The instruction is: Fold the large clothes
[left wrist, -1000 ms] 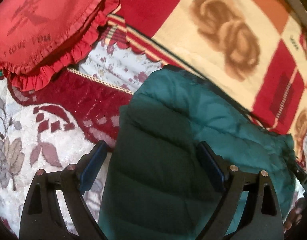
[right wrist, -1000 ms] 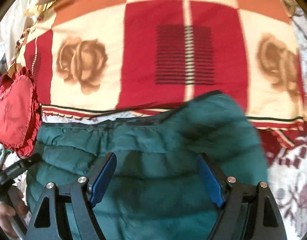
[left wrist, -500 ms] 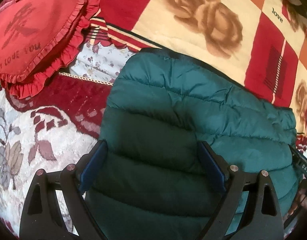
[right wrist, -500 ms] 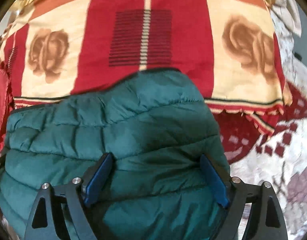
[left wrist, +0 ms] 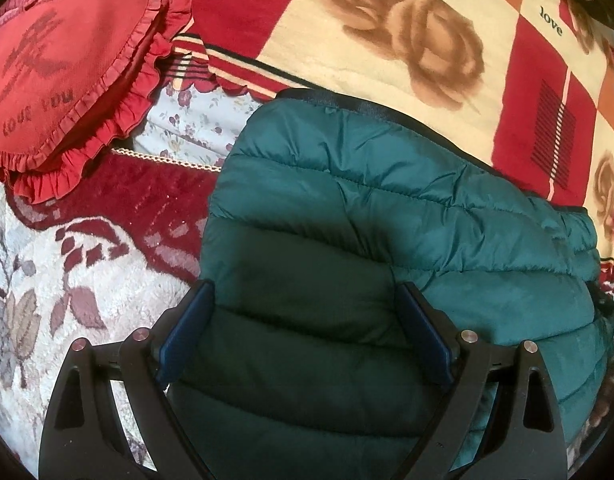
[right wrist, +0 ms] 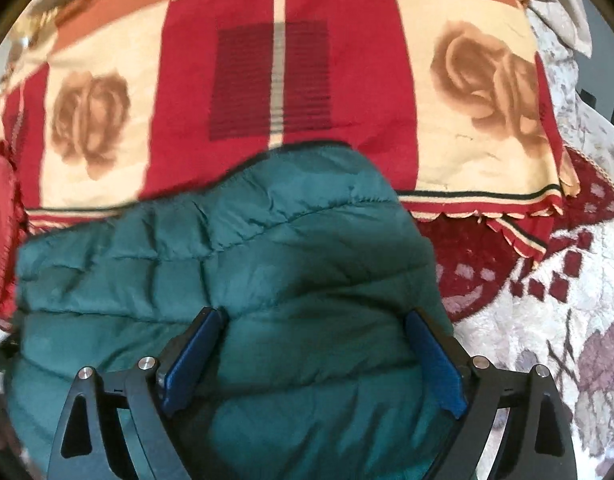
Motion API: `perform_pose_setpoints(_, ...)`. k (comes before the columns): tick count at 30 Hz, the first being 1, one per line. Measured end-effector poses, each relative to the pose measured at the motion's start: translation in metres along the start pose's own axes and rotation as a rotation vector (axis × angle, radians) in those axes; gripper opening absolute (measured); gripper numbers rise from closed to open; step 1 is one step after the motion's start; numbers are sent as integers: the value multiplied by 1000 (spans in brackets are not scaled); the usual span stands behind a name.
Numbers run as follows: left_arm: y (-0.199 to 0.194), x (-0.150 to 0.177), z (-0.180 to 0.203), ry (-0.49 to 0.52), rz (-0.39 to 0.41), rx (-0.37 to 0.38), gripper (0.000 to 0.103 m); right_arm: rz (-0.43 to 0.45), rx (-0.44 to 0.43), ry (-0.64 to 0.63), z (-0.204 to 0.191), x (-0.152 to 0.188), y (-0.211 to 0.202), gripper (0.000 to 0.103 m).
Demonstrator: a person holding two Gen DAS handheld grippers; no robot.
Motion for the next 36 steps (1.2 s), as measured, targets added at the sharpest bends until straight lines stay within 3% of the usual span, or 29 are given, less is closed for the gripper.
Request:
perform_pose_setpoints(7, -1, 0, 1, -2, 3, -1, 93, 28, -83, 54, 9, 16, -50, 92)
perform_pose_setpoints(12, -1, 0, 1, -2, 9, -2, 93, -28, -17, -10, 13, 39, -33, 92)
perform_pose_setpoints(18, -2, 2, 0, -5, -26, -4, 93, -68, -31, 18, 20, 46, -12, 94)
perform_pose_setpoints(23, -23, 4, -1, 6, -31, 10, 93, -42, -51, 64, 28, 44, -40, 94)
perform_pose_setpoints(28, -50, 14, -4, -6, -35, 47, 93, -14, -139, 149, 36, 46, -75, 95)
perform_pose_setpoints(36, -82, 40, -12, -18, -43, 82, 93, -33, -202, 179, 33, 71, -100, 96)
Point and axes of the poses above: each gripper's, at about its wrist camera, not at the fingertips, and y roughly the way its jaws point, z to its right, x to its underside, the point moved 8 cm from there along y, roughly the way its jaws point, and after that the axes turned 2 degrees about -z, right-handed, at the moved point
